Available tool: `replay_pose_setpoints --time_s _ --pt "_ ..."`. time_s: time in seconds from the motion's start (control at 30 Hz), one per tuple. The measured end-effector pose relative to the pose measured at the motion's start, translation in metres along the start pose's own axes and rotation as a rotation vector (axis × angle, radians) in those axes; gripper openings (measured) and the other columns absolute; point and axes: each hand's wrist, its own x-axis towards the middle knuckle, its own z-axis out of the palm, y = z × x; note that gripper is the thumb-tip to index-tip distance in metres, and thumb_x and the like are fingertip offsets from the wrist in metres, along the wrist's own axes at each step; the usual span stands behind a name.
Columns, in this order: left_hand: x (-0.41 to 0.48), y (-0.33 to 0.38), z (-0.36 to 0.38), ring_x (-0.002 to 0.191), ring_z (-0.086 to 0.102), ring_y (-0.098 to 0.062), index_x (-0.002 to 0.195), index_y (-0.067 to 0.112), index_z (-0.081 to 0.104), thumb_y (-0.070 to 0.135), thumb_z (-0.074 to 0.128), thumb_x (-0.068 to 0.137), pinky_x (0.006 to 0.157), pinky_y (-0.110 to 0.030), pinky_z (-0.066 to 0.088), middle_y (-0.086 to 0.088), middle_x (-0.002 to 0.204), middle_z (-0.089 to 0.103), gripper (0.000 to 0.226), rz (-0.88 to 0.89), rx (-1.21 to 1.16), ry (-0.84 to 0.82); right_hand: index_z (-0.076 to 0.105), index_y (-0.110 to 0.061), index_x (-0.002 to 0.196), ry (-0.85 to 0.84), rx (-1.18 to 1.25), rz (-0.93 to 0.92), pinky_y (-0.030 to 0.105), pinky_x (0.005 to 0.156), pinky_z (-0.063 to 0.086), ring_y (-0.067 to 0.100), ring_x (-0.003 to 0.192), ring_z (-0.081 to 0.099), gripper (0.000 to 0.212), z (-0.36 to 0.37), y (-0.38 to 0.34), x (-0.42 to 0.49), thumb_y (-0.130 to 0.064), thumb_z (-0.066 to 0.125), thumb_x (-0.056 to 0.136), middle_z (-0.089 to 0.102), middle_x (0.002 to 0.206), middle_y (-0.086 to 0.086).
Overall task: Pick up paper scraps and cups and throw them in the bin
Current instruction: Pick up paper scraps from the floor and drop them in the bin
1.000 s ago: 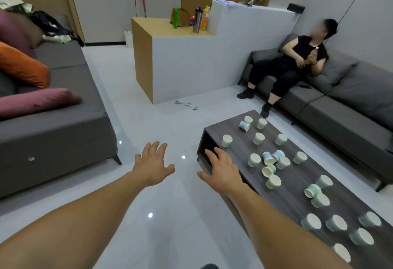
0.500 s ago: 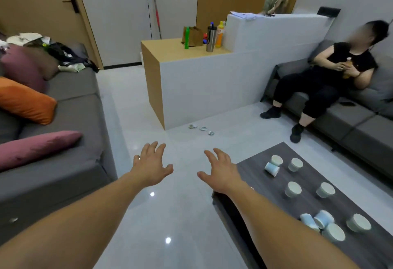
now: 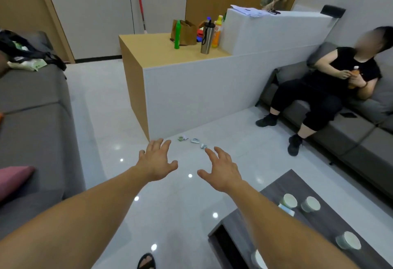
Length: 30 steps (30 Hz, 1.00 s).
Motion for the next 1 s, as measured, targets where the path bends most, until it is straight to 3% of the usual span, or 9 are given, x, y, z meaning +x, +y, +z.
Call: replay_pose_setpoints --time_s 0.4,0.73,1.0 --pt "0.244 0.026 -0.021 0.147 0.007 -0.026 0.151 0.022 0.015 0.054 0.049 0.088 0.115 -0.051 0.02 -0.004 0.16 0.012 0.078 0.155 0.068 -0.116 0.012 -0.029 0.154 -0.012 0.032 0.151 0.048 0.114 0.027 0.023 0.148 0.009 0.079 -0.037 0.053 0.205 -0.058 0.049 0.091 0.007 0.162 0.001" --pt "0.418 0.071 -0.026 0.146 0.01 -0.024 0.151 0.02 0.015 0.052 0.049 0.089 0.115 -0.047 0.023 -0.005 0.159 0.014 0.078 0.115 0.079 -0.158 0.01 -0.026 0.155 -0.068 0.041 0.113 0.047 0.113 0.029 0.024 0.148 0.009 0.08 -0.079 0.128 0.385 -0.055 0.05 0.092 0.006 0.162 0.002" --pt "0.549 0.081 -0.013 0.146 0.009 -0.024 0.152 0.019 0.013 0.051 0.048 0.091 0.116 -0.047 0.021 -0.005 0.159 0.012 0.078 0.15 0.087 -0.297 0.011 -0.025 0.155 -0.141 0.065 0.163 0.047 0.111 0.03 0.025 0.147 0.011 0.081 -0.077 0.158 0.505 -0.053 0.052 0.091 0.008 0.162 0.002"
